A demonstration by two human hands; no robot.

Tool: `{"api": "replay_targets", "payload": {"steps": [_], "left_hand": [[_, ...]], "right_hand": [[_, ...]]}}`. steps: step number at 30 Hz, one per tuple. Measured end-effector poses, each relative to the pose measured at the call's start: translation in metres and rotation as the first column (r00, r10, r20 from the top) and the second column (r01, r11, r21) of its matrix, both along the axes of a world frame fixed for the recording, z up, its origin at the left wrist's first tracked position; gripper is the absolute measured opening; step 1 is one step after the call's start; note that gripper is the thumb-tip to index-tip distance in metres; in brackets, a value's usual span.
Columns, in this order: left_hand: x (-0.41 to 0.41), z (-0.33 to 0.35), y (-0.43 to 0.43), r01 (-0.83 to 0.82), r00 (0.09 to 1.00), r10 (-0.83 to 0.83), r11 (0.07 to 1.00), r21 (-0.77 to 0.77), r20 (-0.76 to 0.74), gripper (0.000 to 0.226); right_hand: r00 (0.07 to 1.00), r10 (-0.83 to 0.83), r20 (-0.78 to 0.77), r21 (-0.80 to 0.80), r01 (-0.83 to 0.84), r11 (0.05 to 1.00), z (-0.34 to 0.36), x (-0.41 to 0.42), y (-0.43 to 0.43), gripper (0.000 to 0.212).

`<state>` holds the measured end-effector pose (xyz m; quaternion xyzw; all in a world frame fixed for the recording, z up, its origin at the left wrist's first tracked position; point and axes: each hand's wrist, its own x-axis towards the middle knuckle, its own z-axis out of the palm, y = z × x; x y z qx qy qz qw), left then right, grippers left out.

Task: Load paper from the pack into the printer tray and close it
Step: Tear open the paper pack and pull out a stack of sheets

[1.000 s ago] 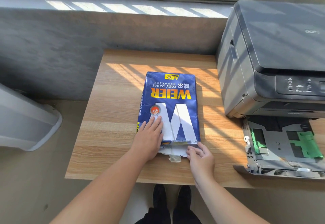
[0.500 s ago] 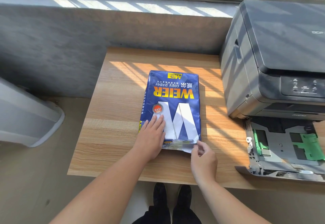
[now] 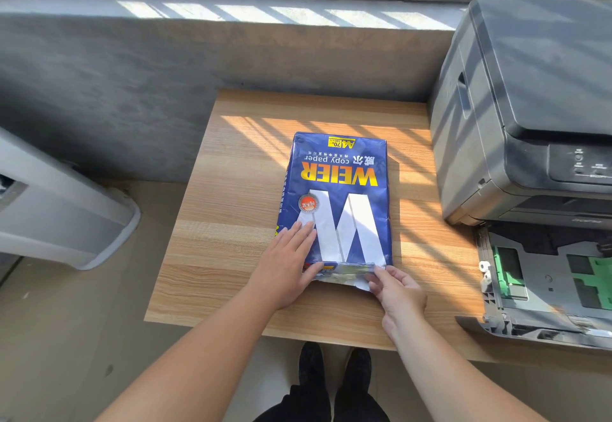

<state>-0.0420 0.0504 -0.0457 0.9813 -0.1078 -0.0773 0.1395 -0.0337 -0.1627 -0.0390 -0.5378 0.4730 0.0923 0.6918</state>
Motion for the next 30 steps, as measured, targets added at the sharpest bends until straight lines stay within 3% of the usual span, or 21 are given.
{"api": "replay_targets", "payload": {"steps": [5,10,12,16,18,22,24,30], "left_hand": [[-0.008,-0.002,0.007,-0.010,1.000,0.010,1.000,0.018,-0.014,0.067],[-0.008,-0.004,0.009,-0.035,0.999,0.036,0.999,0.010,-0.030,0.061],[-0.008,-0.003,0.010,-0.073,0.997,0.071,0.997,-0.030,-0.042,0.059],[-0.016,0.002,0.006,-0.288,0.957,0.277,0.944,-0.162,-0.088,0.059],[-0.024,0.004,0.002,-0.468,0.882,0.438,0.853,-0.232,-0.172,0.061],[-0.040,0.004,-0.007,-0.670,0.741,0.584,0.665,-0.328,-0.331,0.053],[-0.048,0.005,-0.012,-0.690,0.720,0.586,0.657,-0.302,-0.371,0.055],[-0.064,0.018,-0.018,-0.740,0.663,0.605,0.619,-0.263,-0.441,0.052]], "right_hand": [[0.998,0.065,0.006,0.089,-0.066,0.994,-0.002,0.000,-0.009,0.018],[0.952,0.304,0.039,0.114,-0.307,0.945,-0.003,-0.008,-0.033,0.021],[0.883,0.466,0.056,0.103,-0.470,0.877,-0.001,-0.012,-0.044,0.025],[0.636,0.771,-0.025,0.011,-0.771,0.636,0.007,-0.012,-0.052,0.023],[0.634,0.771,-0.061,-0.081,-0.773,0.630,0.013,-0.004,-0.045,0.012],[0.765,0.643,-0.037,-0.243,-0.631,0.737,0.014,0.004,-0.025,0.007],[0.739,0.672,-0.059,-0.233,-0.664,0.710,0.006,-0.001,-0.021,0.014],[0.714,0.695,-0.085,-0.063,-0.700,0.711,0.007,0.009,-0.021,0.008]]}}
